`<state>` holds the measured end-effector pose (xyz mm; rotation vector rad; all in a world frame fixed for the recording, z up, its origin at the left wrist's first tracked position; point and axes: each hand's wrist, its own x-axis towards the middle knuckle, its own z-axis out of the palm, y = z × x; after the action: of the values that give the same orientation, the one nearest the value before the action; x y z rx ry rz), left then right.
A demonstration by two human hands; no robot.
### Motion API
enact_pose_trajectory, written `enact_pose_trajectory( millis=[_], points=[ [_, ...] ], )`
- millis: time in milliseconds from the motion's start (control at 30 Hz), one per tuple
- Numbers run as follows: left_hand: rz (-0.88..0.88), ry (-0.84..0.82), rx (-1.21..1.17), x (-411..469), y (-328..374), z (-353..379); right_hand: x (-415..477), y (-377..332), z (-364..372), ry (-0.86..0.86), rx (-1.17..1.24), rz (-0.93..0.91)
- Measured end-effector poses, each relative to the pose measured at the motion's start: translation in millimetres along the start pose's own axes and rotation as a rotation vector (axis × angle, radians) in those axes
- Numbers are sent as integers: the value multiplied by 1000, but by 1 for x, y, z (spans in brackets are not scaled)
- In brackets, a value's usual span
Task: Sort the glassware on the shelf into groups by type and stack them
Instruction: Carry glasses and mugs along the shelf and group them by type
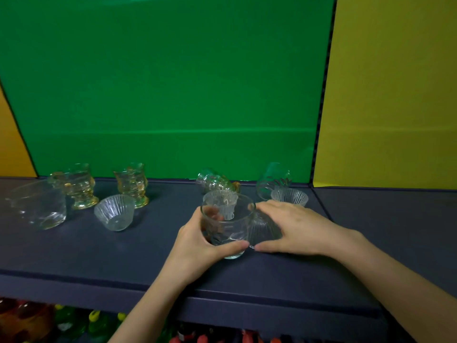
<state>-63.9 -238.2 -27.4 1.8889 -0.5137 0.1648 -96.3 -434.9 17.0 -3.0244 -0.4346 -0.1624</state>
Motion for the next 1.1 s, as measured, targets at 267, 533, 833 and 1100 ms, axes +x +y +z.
enact_pose_trajectory(
  millis=[267, 533, 833, 1100],
  points=[
    [25, -31, -39, 1, -8, -29, 6, -12, -7, -19, 113, 152],
    [84, -79, -91, -12, -11, -44, -29, -15, 8, 235, 350, 303],
    [157, -179, -132, -20, 15, -7, -97, -11, 12, 562, 742, 372],
    [228, -247, -198, -41, 67, 79, -188, 24, -3, 759, 946, 409]
  ],
)
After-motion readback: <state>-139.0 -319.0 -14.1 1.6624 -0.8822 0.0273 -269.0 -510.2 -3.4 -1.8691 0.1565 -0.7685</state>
